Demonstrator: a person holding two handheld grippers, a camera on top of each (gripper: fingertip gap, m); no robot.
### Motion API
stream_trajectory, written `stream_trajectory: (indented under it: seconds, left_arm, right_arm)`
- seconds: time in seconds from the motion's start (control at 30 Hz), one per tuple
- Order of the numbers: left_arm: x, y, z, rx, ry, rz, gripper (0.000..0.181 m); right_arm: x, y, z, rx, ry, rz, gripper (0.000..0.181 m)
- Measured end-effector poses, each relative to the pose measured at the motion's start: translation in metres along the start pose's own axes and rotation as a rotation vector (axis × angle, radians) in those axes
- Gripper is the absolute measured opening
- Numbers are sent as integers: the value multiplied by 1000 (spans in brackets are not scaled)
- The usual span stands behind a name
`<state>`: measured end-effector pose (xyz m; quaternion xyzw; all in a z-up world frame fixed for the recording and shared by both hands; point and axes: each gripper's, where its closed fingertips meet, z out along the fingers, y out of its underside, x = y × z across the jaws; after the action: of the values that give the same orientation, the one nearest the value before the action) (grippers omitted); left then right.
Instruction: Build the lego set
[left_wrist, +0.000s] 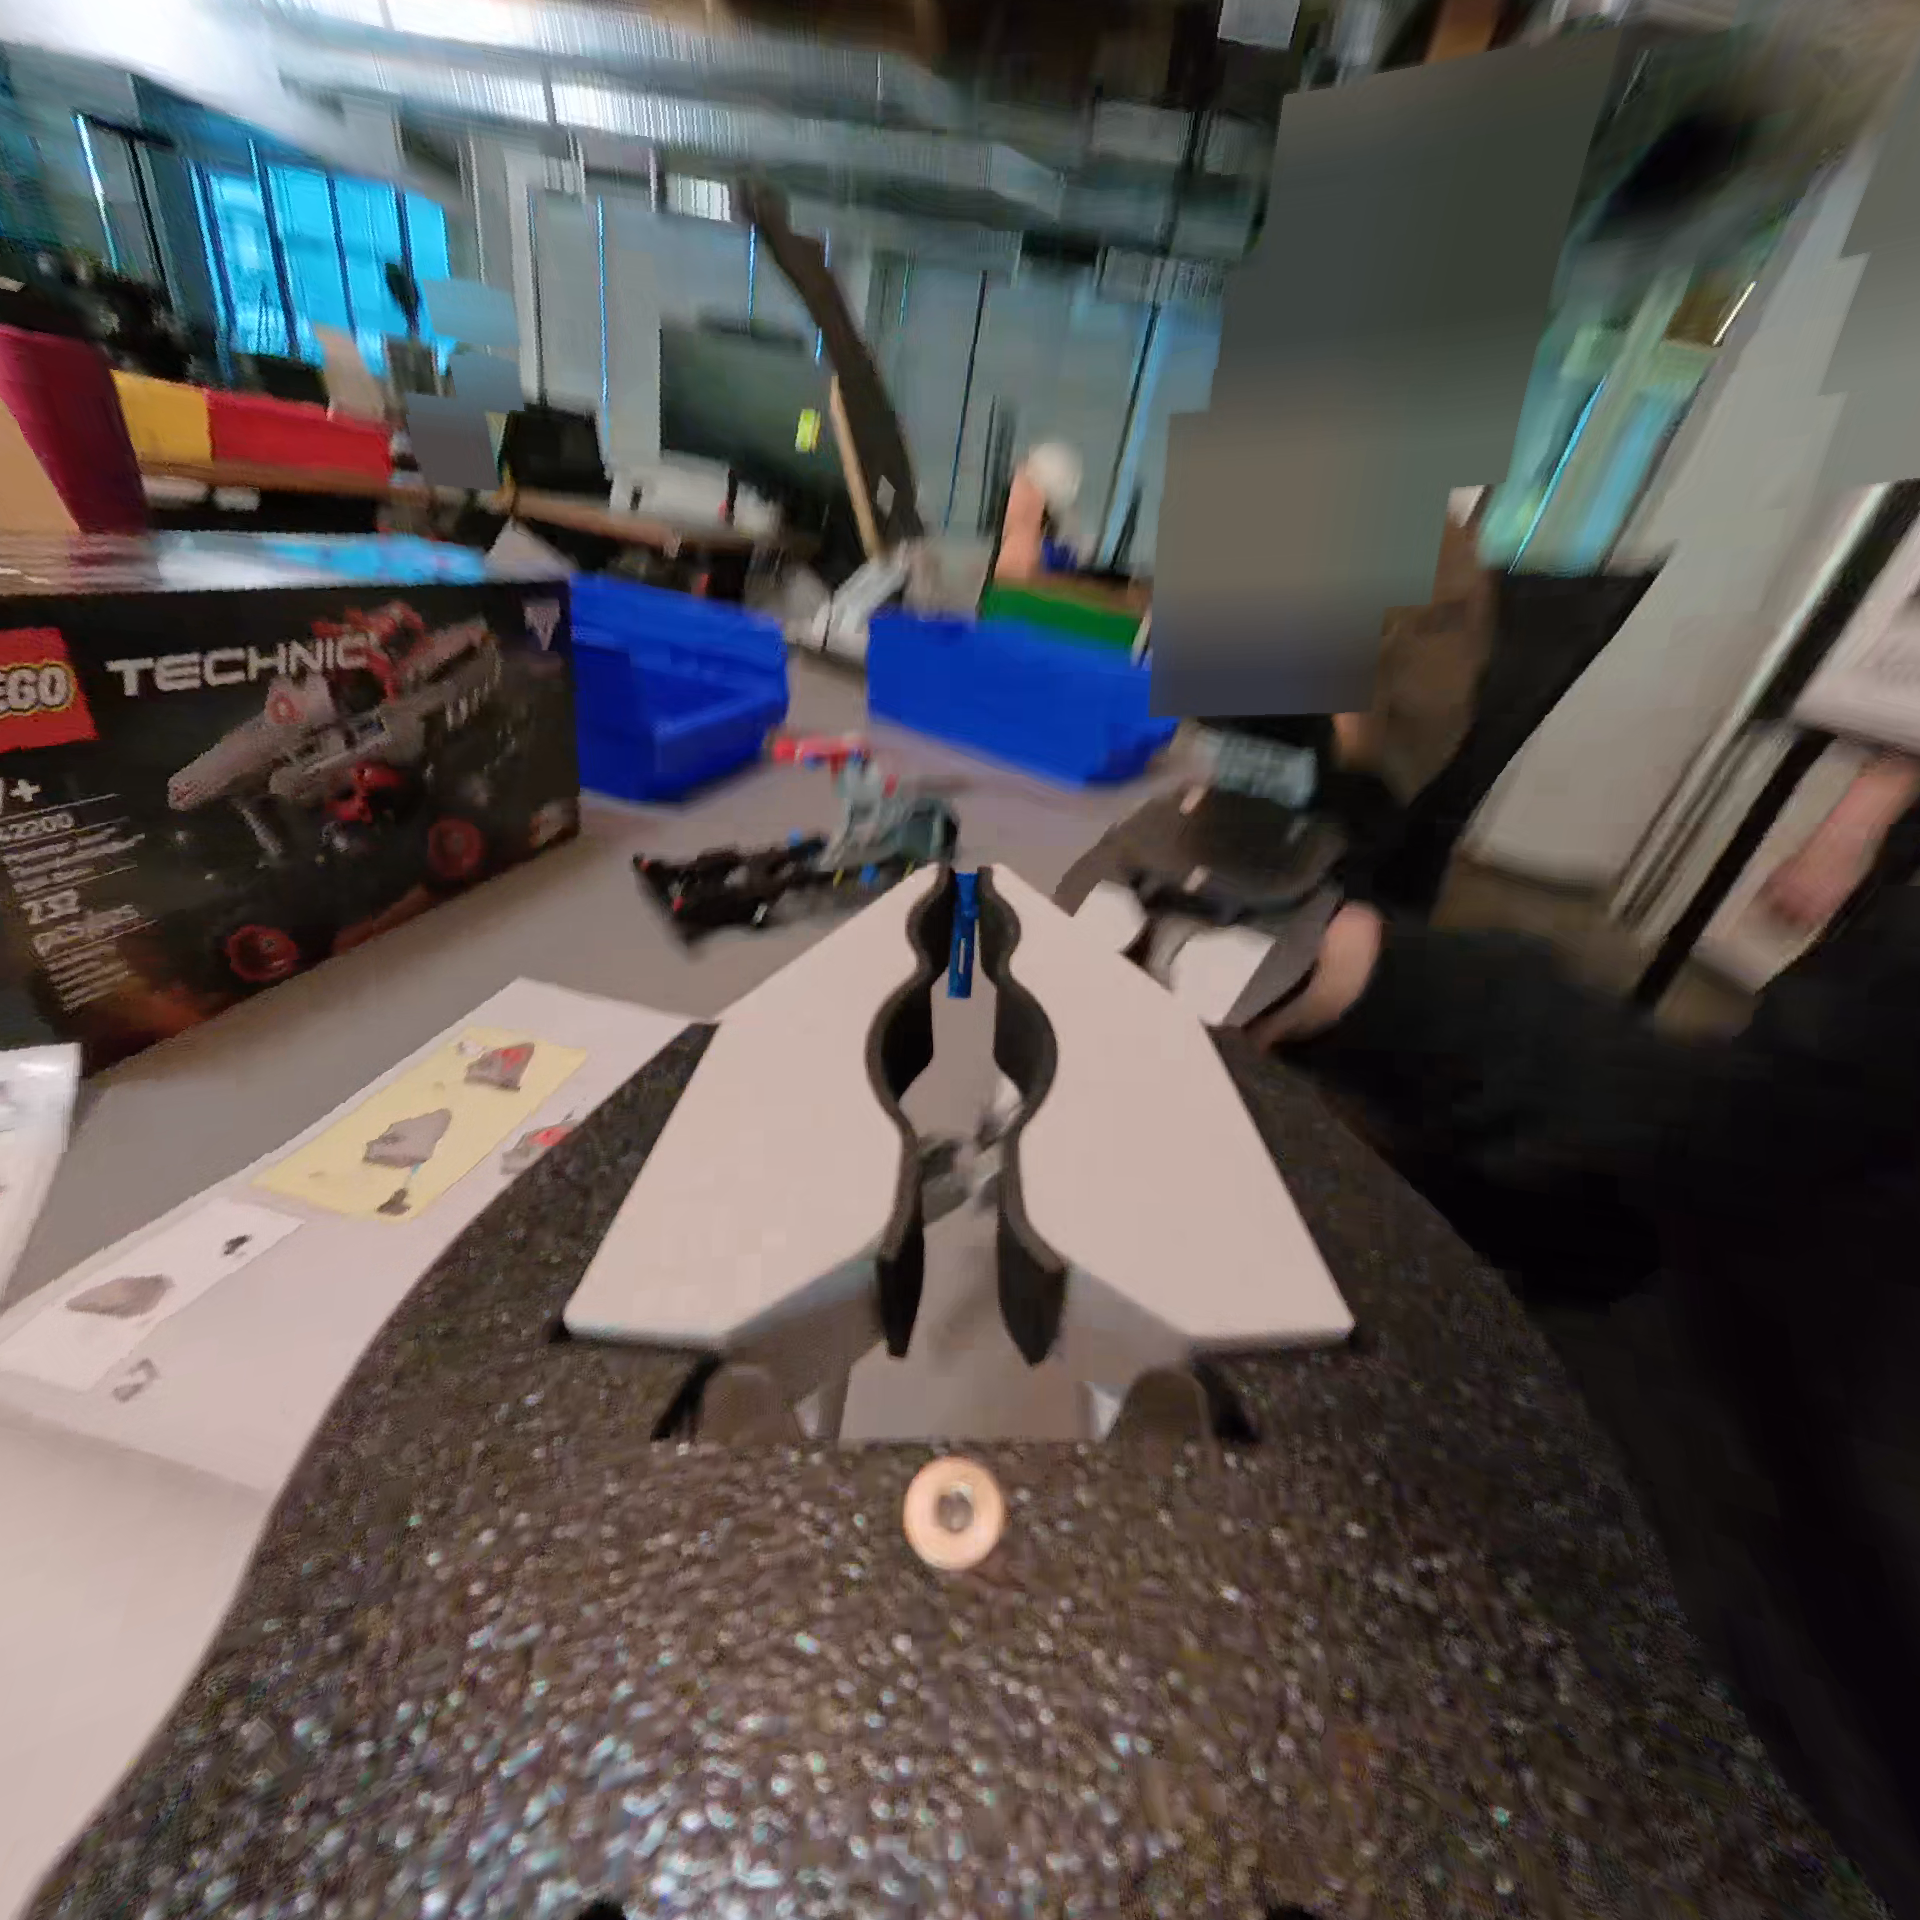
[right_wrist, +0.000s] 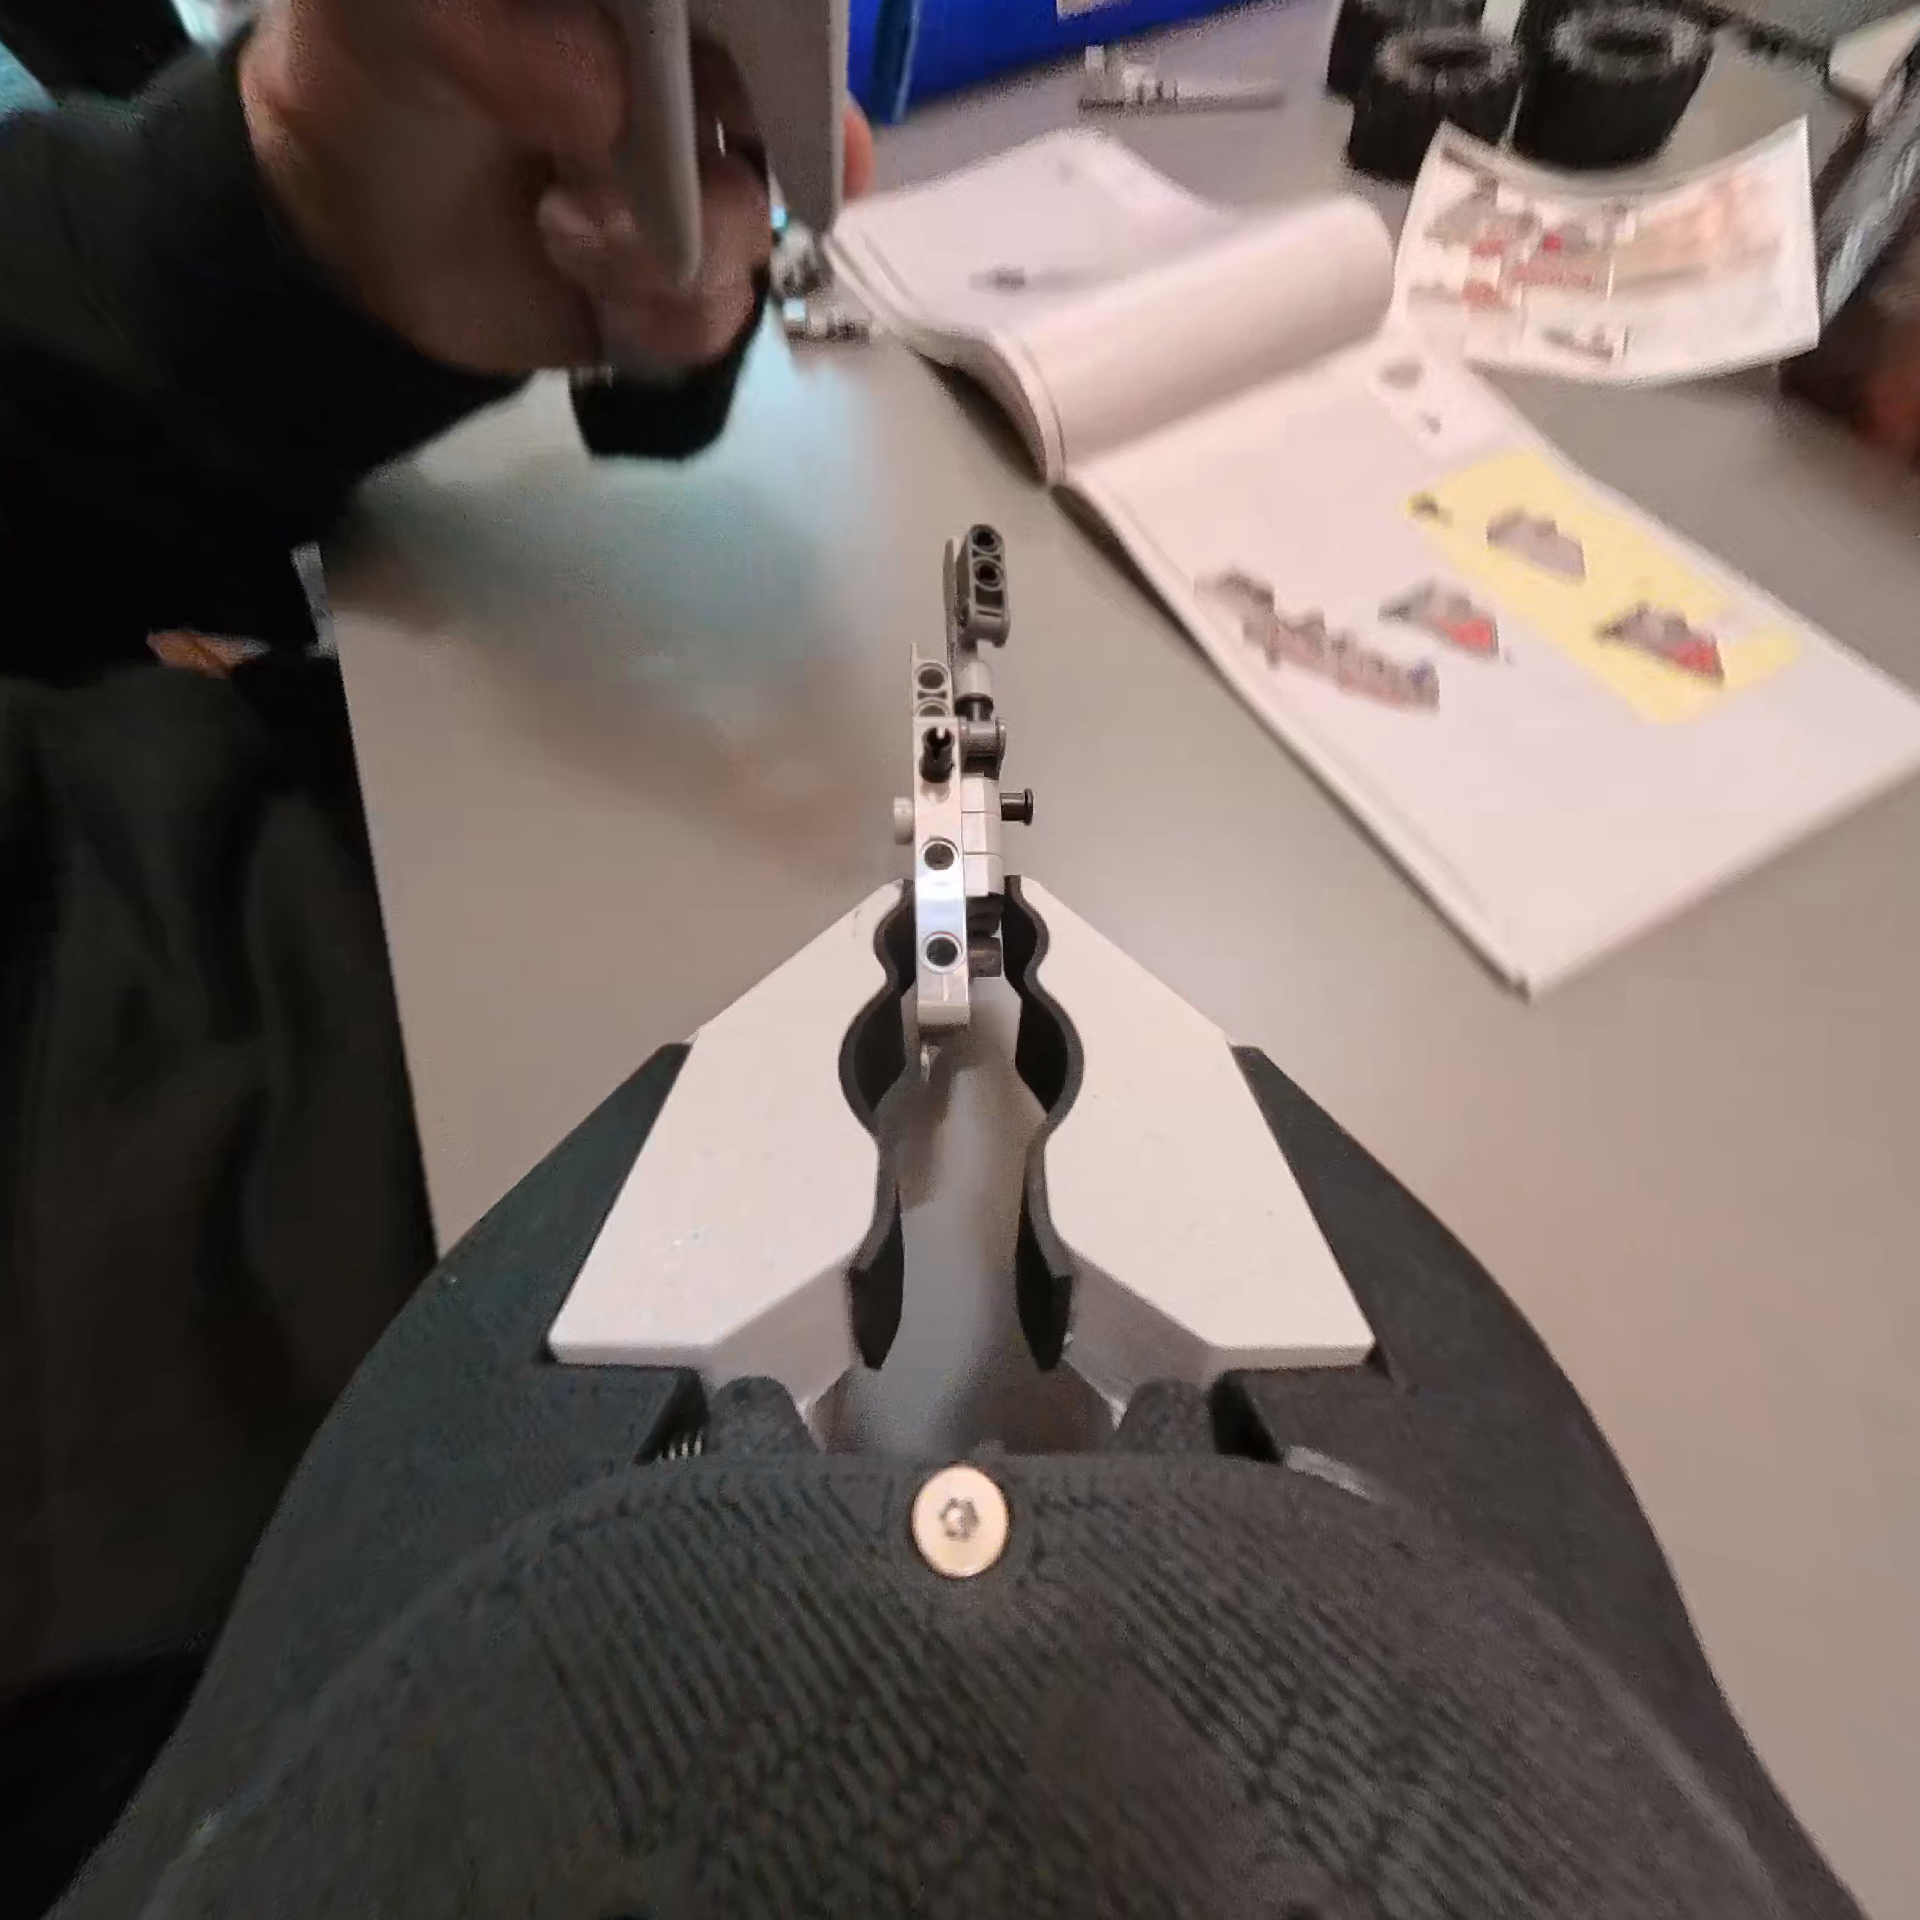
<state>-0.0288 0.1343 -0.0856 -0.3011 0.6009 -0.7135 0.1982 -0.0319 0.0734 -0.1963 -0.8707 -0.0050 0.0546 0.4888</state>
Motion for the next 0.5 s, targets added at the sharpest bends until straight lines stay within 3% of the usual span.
stream_trajectory:
  seconds: [0.1, 0.23, 0.37, 0.5]
  left_arm:
    - [-9, -25, -25, 245, 61, -205, 2]
    - [-28, -32, -50, 395, 37, -293, 1]
    - [-35, -27, -59, 349, -41, -149, 1]
    - [-36, -9, -55, 216, -95, -27, 1]
  right_arm:
    - [1, -36, 36, 40, 23, -33, 15]
    - [5, -75, 76, 78, 107, -103, 15]
    - [7, -107, 100, 174, 133, -84, 14]
    - [3, -105, 119, 136, 102, -126, 14]
